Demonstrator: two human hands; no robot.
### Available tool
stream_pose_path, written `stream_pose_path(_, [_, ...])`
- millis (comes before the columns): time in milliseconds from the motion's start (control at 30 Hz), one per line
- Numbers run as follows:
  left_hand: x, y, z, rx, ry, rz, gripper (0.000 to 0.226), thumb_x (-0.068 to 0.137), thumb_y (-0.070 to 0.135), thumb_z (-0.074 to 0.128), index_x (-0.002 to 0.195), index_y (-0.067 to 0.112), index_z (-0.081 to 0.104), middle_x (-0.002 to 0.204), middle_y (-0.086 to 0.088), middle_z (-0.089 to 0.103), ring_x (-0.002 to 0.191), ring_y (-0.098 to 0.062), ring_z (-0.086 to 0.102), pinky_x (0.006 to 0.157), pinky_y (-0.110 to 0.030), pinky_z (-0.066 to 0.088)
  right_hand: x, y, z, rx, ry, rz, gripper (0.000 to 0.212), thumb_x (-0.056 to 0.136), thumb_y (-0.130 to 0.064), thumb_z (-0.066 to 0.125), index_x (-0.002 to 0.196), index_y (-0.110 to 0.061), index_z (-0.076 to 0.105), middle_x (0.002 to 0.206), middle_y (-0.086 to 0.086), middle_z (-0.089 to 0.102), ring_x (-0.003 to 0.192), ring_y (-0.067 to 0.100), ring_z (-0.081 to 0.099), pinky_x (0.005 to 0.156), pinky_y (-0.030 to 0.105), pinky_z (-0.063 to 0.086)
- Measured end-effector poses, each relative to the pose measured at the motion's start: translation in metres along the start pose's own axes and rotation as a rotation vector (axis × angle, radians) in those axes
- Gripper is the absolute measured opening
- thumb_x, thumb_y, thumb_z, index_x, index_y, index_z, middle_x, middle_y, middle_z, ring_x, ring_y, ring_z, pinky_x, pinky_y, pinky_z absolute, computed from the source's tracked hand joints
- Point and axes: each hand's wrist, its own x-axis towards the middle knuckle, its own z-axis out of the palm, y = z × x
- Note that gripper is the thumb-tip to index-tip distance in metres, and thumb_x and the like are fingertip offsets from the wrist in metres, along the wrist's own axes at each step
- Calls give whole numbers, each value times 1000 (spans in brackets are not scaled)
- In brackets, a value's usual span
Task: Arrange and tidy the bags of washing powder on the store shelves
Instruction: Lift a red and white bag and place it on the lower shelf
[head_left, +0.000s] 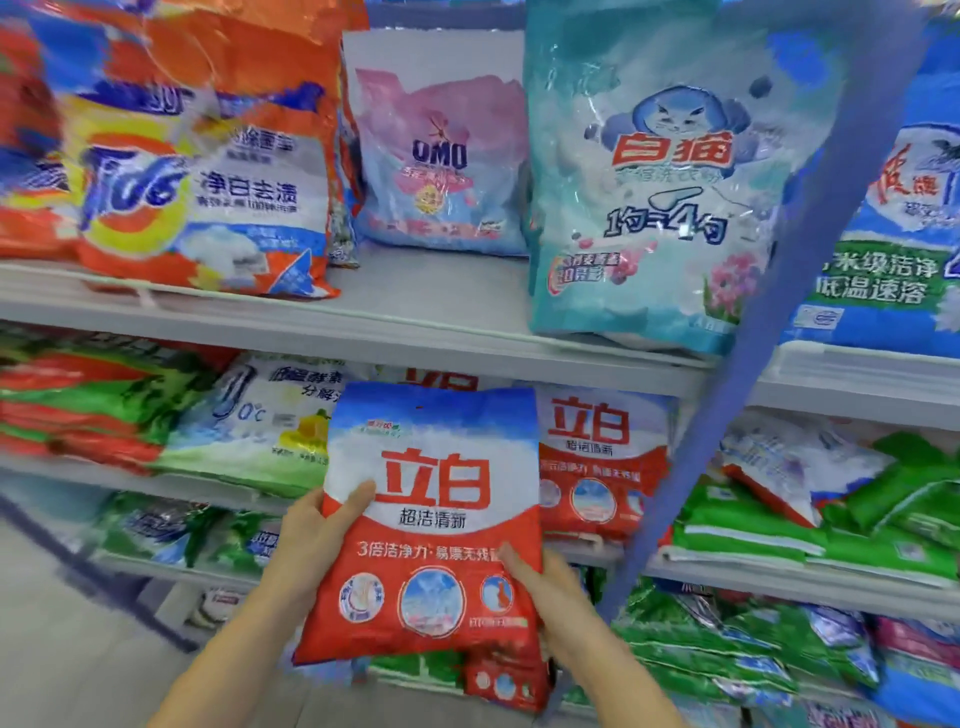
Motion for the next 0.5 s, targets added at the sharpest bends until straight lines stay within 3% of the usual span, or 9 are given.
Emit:
stream_pose_path(67, [28, 11, -5, 35, 2, 29, 27, 86, 31, 65, 97, 7, 61, 76, -12, 71, 64, -27, 68, 59, -32, 52, 27, -7, 12, 21, 122, -63, 36, 82, -27, 66, 114, -11, 60, 100, 8, 73, 89, 26, 70, 76, 38, 57])
stream_pose_path(167, [75, 38, -4, 65, -50, 44, 34, 86, 40, 65, 99, 9, 57, 80, -11, 68, 64, -23, 66, 58, -30, 53, 64, -28, 24, -30, 255, -160, 23, 91, -25, 60, 111, -15, 60, 103, 11, 70, 88, 29, 69, 81, 44, 56])
stream_pose_path(233, [108, 51, -2, 33, -68, 36, 43, 82, 42, 70, 108, 10, 57, 94, -14, 68, 81, -28, 68, 73, -40, 56, 89, -45, 30, -98, 320, -227, 13, 93, -25, 58, 103, -16, 59, 101, 13, 69, 82, 26, 68, 75, 36, 57])
stream_pose_path(267, [122, 57, 0, -5, -54, 51, 35, 84, 33, 70, 109, 11, 57, 99, -13, 67, 88, -27, 68, 80, -41, 55, 104, -53, 32, -139, 362, -266, 14, 94, -24, 56, 104, -14, 57, 102, 14, 68, 80, 24, 67, 71, 30, 56])
stream_pose_path(333, [136, 67, 0, -3, -23, 141, 11, 90, 8, 61, 88, 18, 55, 85, 3, 67, 75, -1, 68, 74, -28, 52, 129, -67, 36, -210, 466, -328, 23, 95, -21, 54, 114, -7, 51, 108, 19, 64, 82, 22, 62, 70, 26, 52])
stream_pose_path(367, [137, 70, -1, 75, -15, 180, 23, 92, 2, 56, 78, 20, 50, 78, 12, 65, 72, 10, 64, 72, -21, 46, 138, -70, 39, -248, 511, -339, 29, 95, -21, 54, 119, -6, 46, 110, 22, 63, 86, 23, 60, 73, 27, 50])
stream_pose_path(400, [136, 71, -1, 186, -4, 209, 24, 94, 5, 53, 74, 18, 48, 80, 13, 65, 83, 8, 64, 72, -17, 41, 144, -70, 40, -301, 546, -344, 34, 96, -20, 53, 124, -6, 41, 111, 24, 62, 88, 25, 60, 74, 29, 48])
stream_pose_path(433, [136, 65, -3, 286, -13, 242, 17, 93, 16, 55, 78, 10, 51, 91, 5, 65, 103, -7, 63, 75, -18, 37, 145, -66, 43, -376, 571, -365, 38, 96, -19, 53, 128, -6, 37, 110, 24, 62, 92, 27, 61, 75, 29, 47])
stream_pose_path(500, [134, 46, -6, 512, -85, 346, 43, 90, 37, 58, 117, 3, 53, 128, -12, 55, 123, -28, 49, 91, -26, 35, 140, -51, 50, -593, 595, -478, 46, 95, -22, 54, 134, -6, 36, 118, 20, 57, 108, 31, 56, 86, 30, 44])
